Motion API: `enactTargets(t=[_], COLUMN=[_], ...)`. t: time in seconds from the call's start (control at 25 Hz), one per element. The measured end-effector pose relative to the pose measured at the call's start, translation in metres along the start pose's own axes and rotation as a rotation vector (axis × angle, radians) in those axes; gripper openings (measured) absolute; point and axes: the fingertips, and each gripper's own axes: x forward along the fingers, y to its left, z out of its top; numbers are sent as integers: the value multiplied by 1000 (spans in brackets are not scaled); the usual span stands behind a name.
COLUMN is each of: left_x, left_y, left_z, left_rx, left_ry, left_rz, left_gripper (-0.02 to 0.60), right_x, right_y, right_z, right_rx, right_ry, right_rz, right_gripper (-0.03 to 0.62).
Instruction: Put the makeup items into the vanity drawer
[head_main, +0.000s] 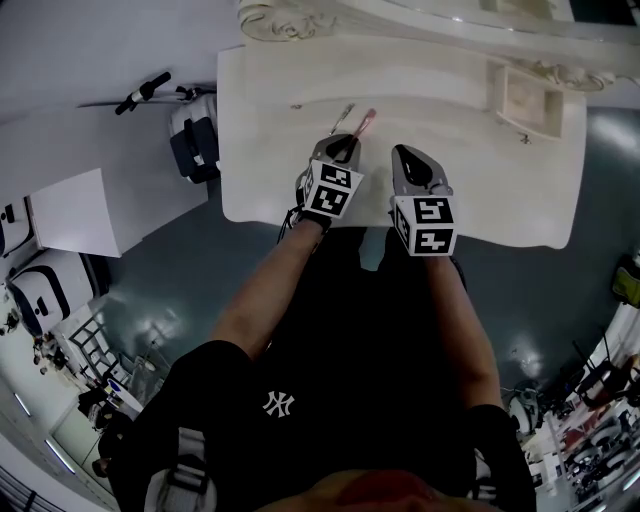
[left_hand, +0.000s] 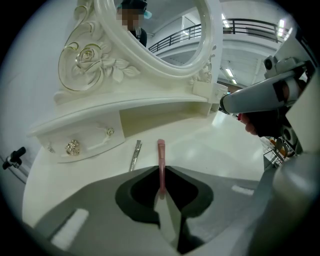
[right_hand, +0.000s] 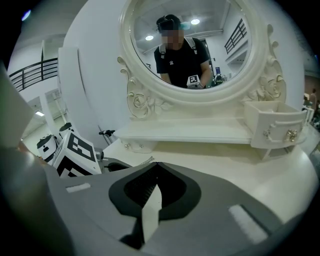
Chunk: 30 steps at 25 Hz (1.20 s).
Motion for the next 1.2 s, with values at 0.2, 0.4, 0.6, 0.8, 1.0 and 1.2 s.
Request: enactTargets(t=[0.2, 0.4, 0.6, 0.8, 1.0, 1.2], left_x=[-9, -19, -35, -49, -54, -53], left_y=[-7, -20, -39, -59, -84, -117], left_z=[12, 36, 66, 102, 139, 184], left_rx=[-4, 14, 35, 64, 108, 161], left_ry=[-28, -79, -143, -211, -254, -300], left_rz=[-24, -61, -104, -140, -181, -229], left_gripper=[40, 40, 40, 40, 41, 40], right_x=[-7, -11, -24, -42, -66, -93], right_y=[-10, -21, -33, -51, -74, -111], right_z=[3, 7, 19, 36, 51, 63], right_rx=[24, 37, 49, 68, 107, 145], right_ry=[-11, -31, -66, -120, -170, -214], right_rz=[-21, -49, -74, -110, -137, -181], right_gripper=[25, 25, 25, 26, 26, 25])
